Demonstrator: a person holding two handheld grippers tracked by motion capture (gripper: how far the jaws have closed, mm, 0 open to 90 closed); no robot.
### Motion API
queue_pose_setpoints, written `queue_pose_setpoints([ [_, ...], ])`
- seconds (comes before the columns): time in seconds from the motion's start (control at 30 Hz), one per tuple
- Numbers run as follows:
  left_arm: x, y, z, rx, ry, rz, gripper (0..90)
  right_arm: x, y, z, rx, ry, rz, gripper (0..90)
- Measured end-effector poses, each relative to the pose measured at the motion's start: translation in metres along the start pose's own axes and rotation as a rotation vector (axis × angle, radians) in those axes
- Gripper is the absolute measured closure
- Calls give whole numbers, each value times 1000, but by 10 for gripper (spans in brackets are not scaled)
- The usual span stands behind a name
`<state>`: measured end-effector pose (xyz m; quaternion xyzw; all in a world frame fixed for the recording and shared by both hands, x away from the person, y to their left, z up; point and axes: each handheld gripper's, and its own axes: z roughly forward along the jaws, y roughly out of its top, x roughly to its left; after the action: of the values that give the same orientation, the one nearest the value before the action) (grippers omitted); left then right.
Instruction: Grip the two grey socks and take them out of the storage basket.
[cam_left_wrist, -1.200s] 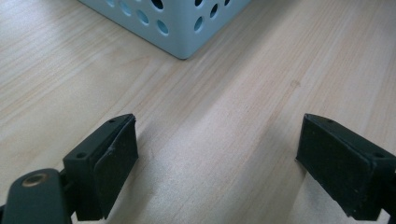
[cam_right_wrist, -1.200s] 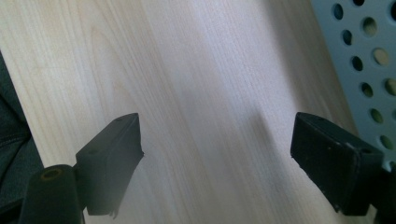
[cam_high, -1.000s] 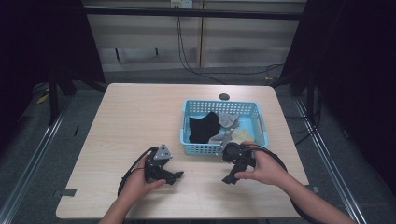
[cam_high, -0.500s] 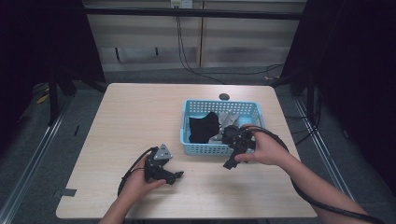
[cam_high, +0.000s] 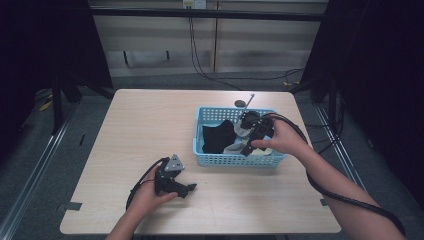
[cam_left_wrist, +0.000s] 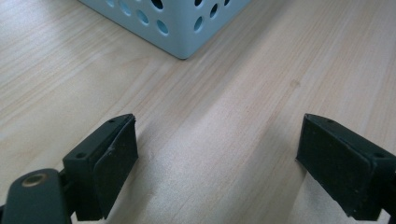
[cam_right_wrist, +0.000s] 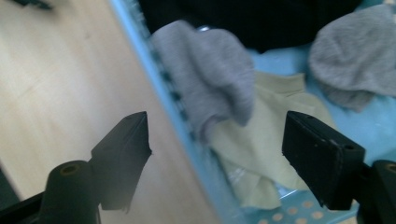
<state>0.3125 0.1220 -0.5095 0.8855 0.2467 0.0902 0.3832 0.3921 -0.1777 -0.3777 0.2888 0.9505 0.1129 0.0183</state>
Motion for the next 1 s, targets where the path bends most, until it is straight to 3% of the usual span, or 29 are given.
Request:
queue_pose_setpoints([
  [0.2,0,0,0,-4,-5,0,113,-14,7,18,16,-5,29,274],
  [0.5,0,0,0,-2,-3,1,112,-14,17,37,50,32,18,394],
  [0.63,0,0,0,-3,-5,1,112,-14,18,45,61,61,22,488],
  [0.87,0,0,0,-2,-5,1,112,-15,15,51,92,94,19,775],
  [1.0,0,0,0,-2,-4,1,112,-16,15,46,100,103,19,832],
])
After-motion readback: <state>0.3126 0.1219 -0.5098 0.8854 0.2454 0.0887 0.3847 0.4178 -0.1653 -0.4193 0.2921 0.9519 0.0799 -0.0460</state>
